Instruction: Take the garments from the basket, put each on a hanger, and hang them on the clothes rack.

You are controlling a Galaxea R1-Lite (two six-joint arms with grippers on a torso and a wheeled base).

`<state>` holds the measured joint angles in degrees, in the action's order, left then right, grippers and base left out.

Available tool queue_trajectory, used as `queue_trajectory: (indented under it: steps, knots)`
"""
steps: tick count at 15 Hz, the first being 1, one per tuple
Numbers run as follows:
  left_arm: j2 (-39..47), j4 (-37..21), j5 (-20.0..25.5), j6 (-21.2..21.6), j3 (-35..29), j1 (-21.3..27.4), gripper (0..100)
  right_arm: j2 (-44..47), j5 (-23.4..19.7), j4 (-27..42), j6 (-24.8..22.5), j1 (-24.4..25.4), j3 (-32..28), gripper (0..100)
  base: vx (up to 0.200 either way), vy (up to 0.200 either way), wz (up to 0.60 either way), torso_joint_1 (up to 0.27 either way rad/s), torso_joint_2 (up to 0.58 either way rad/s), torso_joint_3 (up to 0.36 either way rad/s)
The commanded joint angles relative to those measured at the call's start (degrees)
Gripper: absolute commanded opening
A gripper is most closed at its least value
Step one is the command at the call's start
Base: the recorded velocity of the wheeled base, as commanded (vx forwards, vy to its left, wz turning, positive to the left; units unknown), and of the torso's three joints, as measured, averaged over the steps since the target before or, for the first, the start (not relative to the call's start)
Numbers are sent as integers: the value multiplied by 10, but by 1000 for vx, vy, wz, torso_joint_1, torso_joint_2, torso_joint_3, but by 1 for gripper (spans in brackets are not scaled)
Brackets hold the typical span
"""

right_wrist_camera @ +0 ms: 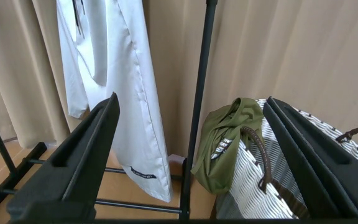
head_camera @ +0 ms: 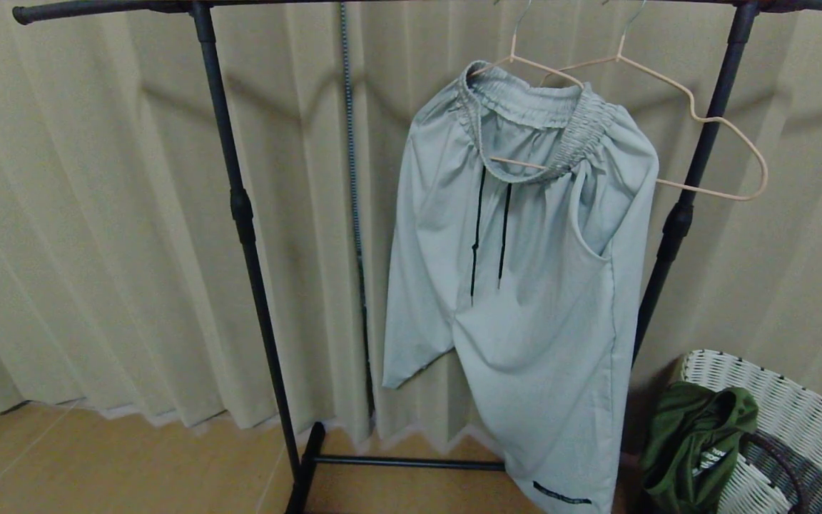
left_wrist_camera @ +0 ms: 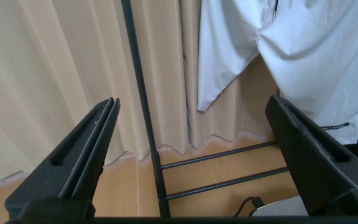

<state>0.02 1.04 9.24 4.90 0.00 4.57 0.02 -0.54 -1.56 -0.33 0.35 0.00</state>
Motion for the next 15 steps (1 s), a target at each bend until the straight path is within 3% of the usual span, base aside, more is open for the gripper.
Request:
queue_trajectory:
  steps: [1, 15]
  knots:
    - [0, 0, 0, 0, 0, 0, 100, 0, 0, 0, 0, 0, 0, 100, 0, 0, 0, 0, 0, 0]
    - [0, 0, 0, 0, 0, 0, 100, 0, 1, 0, -3, 1, 0, 100, 0, 0, 0, 0, 0, 0]
